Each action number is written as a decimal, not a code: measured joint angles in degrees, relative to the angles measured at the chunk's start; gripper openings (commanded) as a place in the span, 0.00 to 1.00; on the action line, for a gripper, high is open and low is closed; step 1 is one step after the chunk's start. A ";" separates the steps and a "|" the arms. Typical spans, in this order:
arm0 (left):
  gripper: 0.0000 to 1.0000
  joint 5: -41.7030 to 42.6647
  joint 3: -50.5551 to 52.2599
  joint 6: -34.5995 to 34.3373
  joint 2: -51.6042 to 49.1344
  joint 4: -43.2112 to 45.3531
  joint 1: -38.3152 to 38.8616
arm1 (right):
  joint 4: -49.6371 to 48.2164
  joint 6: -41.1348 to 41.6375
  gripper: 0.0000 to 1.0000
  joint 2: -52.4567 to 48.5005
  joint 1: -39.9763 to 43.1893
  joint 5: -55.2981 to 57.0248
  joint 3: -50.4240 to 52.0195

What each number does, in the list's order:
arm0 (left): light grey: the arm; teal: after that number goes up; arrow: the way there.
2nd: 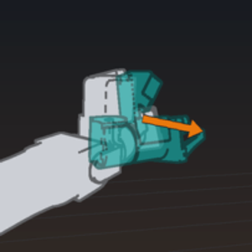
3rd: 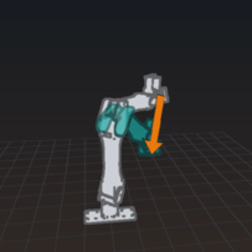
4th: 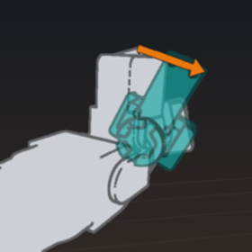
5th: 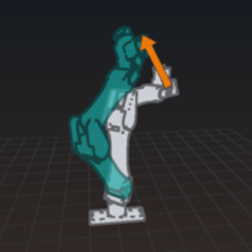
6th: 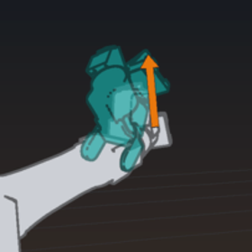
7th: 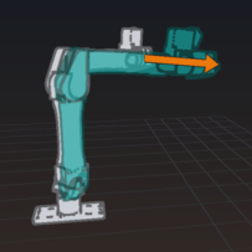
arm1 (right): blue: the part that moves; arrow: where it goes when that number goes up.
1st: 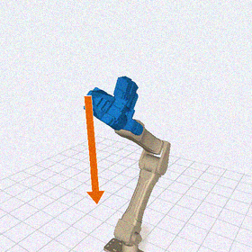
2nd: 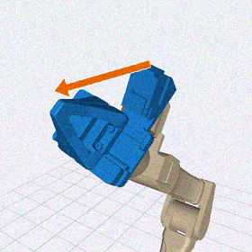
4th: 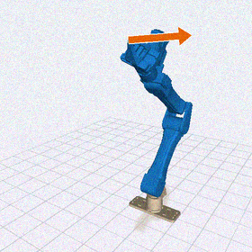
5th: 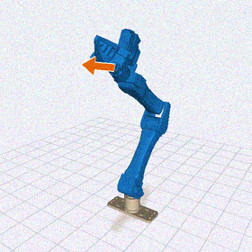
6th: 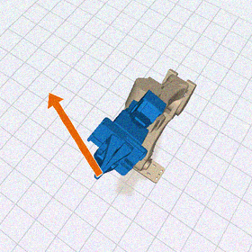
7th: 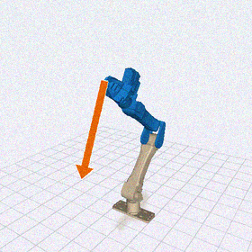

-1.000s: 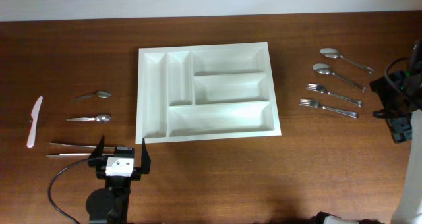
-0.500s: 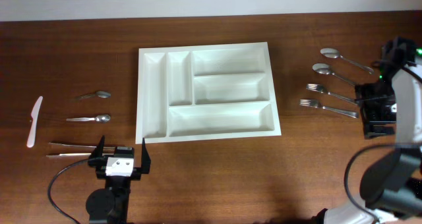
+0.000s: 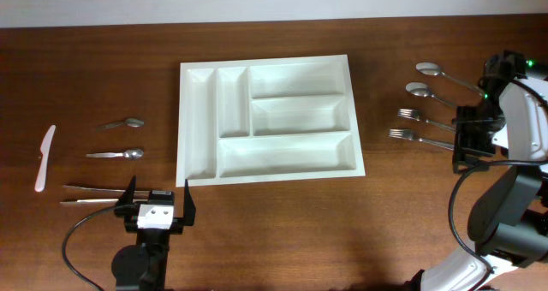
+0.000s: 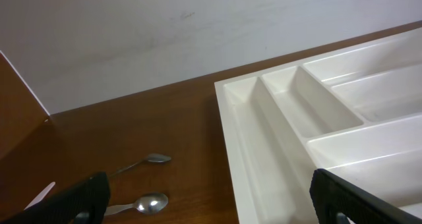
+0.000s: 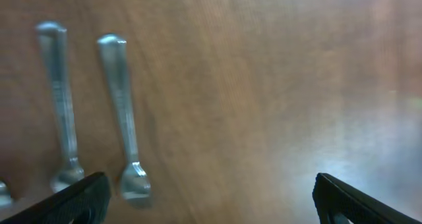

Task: Pack container
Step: 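Move the right gripper over the forks on the right side, then lower the right gripper and align it over the nearer fork handle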

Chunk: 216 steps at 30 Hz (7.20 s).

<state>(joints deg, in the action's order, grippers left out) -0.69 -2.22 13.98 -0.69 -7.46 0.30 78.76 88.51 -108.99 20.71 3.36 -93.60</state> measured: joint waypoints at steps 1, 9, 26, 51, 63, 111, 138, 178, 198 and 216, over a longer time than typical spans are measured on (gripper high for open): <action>0.99 0.00 0.00 0.00 0.00 0.00 0.00 | -1.68 -0.20 0.99 0.00 0.00 -0.04 0.00; 0.99 0.00 0.00 0.00 0.00 0.00 0.00 | -7.96 -2.03 0.99 -0.09 0.00 -0.90 0.00; 0.99 0.00 0.00 0.00 0.00 0.00 0.00 | -8.26 -2.23 0.99 -10.54 0.00 -3.32 0.00; 0.99 0.00 0.00 0.00 0.00 0.00 0.00 | -8.68 -3.02 0.99 -12.11 0.00 -2.97 0.00; 0.99 0.00 0.00 0.00 0.00 0.00 0.00 | -9.20 -3.02 0.99 -12.11 0.00 -1.03 0.00; 0.99 0.00 0.00 0.00 0.00 0.00 0.00 | -12.15 -3.02 0.99 -15.32 -1.27 -0.24 0.07; 0.99 0.00 0.00 0.00 0.00 0.00 0.00 | -15.87 -3.02 0.99 -16.63 -2.95 1.99 0.09; 0.99 0.00 0.00 0.00 0.00 0.00 0.00 | -20.83 -7.78 0.99 -15.26 -3.67 1.46 3.23; 0.99 0.00 0.00 0.00 0.00 0.00 0.00 | -23.45 -9.99 0.99 -13.92 -3.65 1.53 5.84; 0.99 0.00 0.00 0.00 0.00 0.00 0.00 | -24.17 -13.25 0.99 -13.68 -3.56 -0.55 6.32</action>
<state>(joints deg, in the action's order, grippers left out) -0.69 -2.22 13.98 -0.69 -7.46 0.30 54.59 75.26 -122.67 17.15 2.81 -87.29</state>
